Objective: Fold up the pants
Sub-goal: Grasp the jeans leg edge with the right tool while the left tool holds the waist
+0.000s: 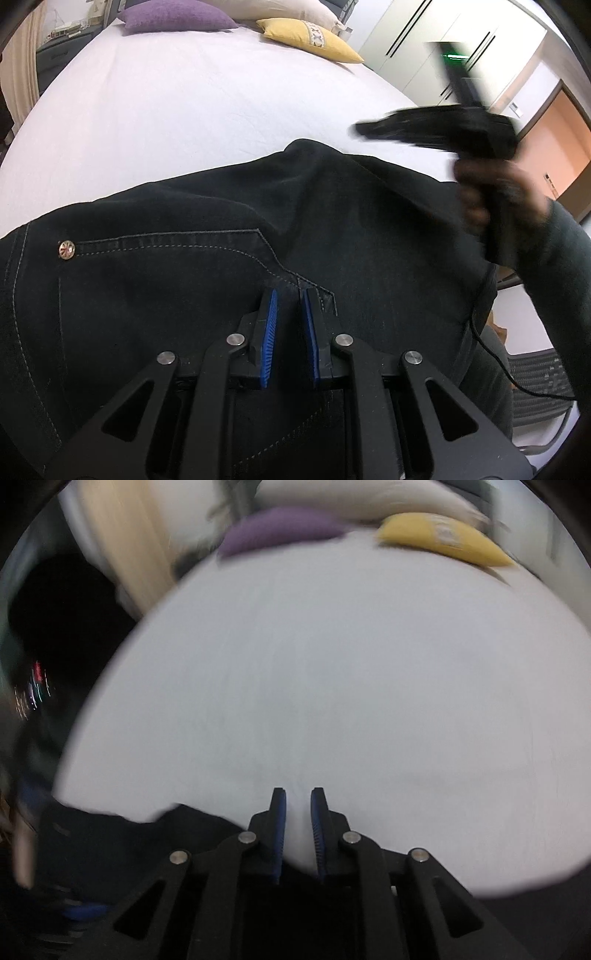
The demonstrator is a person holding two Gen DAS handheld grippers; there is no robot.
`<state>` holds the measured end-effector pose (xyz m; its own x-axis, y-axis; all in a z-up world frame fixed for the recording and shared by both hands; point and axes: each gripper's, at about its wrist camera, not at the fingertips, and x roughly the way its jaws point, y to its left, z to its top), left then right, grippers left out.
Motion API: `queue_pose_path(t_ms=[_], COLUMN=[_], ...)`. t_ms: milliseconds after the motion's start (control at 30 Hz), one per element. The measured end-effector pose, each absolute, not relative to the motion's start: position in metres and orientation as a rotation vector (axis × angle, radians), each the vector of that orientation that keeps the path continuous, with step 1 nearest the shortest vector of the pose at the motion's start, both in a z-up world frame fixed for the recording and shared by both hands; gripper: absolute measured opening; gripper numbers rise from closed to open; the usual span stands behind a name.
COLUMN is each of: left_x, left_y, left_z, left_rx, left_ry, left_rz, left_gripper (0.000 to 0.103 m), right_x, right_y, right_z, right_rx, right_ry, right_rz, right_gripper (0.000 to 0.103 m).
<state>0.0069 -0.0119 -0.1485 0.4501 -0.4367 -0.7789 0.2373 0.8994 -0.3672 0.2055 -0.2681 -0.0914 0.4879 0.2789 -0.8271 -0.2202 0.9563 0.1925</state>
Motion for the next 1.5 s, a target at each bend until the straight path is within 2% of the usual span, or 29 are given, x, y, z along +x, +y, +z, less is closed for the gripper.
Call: queue_pose_path(t_ms=[67,100,133,300,433,600,633,667,700,733,767,800,833,967,1033,1067,1133,1200,1267,1367,1433,1500], left_x=[0.006,0.007,0.007,0.005,0.006,0.008,0.009,0.009,0.009,0.009,0.009,0.010,0.010,0.014,0.016,0.017,0.012,0.012,0.012,0.014,0.015,0.017], left_y=[-0.013,-0.017,-0.019,-0.027,-0.037,-0.049,-0.051,-0.053,-0.055,-0.059,-0.063,-0.070,-0.074,-0.095,-0.098,-0.097,-0.084,-0.080,-0.082,-0.082,-0.088,-0.097], left_z=[-0.149,-0.146,-0.145,-0.141,-0.139,-0.136,-0.136,-0.134,-0.133,-0.130,-0.129,-0.128,-0.129,-0.133,-0.136,-0.136,-0.141,-0.143,-0.145,-0.147,-0.139,-0.128], left_rx=[-0.206,-0.200,-0.197,-0.169,-0.139,-0.104,-0.099,-0.096,-0.097,-0.101,-0.101,-0.094,-0.088,-0.025,-0.011,-0.024,-0.031,-0.035,-0.059,-0.075,-0.051,-0.065], left_ry=[1.022,1.022,1.023,1.031,1.033,1.042,1.045,1.048,1.047,1.043,1.037,1.033,1.034,1.036,1.047,1.049,1.054,1.053,1.048,1.054,1.050,1.025], left_rz=[-0.413,-0.410,-0.406,-0.390,-0.376,-0.361,-0.357,-0.353,-0.354,-0.362,-0.369,-0.374,-0.380,-0.384,-0.380,-0.381,-0.375,-0.362,-0.368,-0.358,-0.340,-0.362], left_gripper=[0.014,0.014,0.014,0.014,0.014,0.014,0.014,0.014,0.014,0.014,0.014,0.014,0.014,0.014,0.014,0.014,0.015,0.015,0.015,0.015,0.015,0.015], right_x=[0.170,0.155,0.141,0.102,0.076,0.038,0.029,0.016,0.006,-0.002,-0.006,-0.005,-0.003,0.017,0.023,0.029,0.034,0.037,0.027,0.018,0.019,0.032], right_y=[-0.276,-0.277,-0.275,-0.347,-0.452,-0.591,-0.612,-0.626,-0.628,-0.619,-0.604,-0.590,-0.570,-0.460,-0.443,-0.443,-0.466,-0.510,-0.564,-0.611,-0.599,-0.548], right_z=[-0.076,-0.078,-0.083,-0.127,-0.131,-0.118,-0.114,-0.105,-0.094,-0.086,-0.077,-0.076,-0.075,-0.101,-0.119,-0.128,-0.135,-0.137,-0.130,-0.116,-0.100,-0.086], right_rx=[0.148,0.178,0.192,0.349,0.558,0.728,0.772,0.810,0.823,0.825,0.820,0.812,0.801,0.739,0.648,0.627,0.694,0.802,0.870,0.913,0.887,0.831], right_ry=[0.957,0.958,0.961,1.021,0.913,0.759,0.734,0.703,0.667,0.644,0.633,0.641,0.655,0.810,0.921,0.946,0.924,0.886,0.794,0.762,0.737,0.740], right_rz=[0.412,0.454,0.479,0.311,0.160,-0.218,-0.296,-0.349,-0.315,-0.250,-0.125,-0.035,0.068,0.416,0.416,0.381,0.362,0.210,0.020,-0.261,-0.275,-0.064], right_gripper=[0.027,0.039,0.044,0.043,0.023,0.022,0.031,0.032,0.032,0.038,0.044,0.058,0.061,0.062,0.063,0.058,0.033,0.030,0.031,0.029,0.046,0.056])
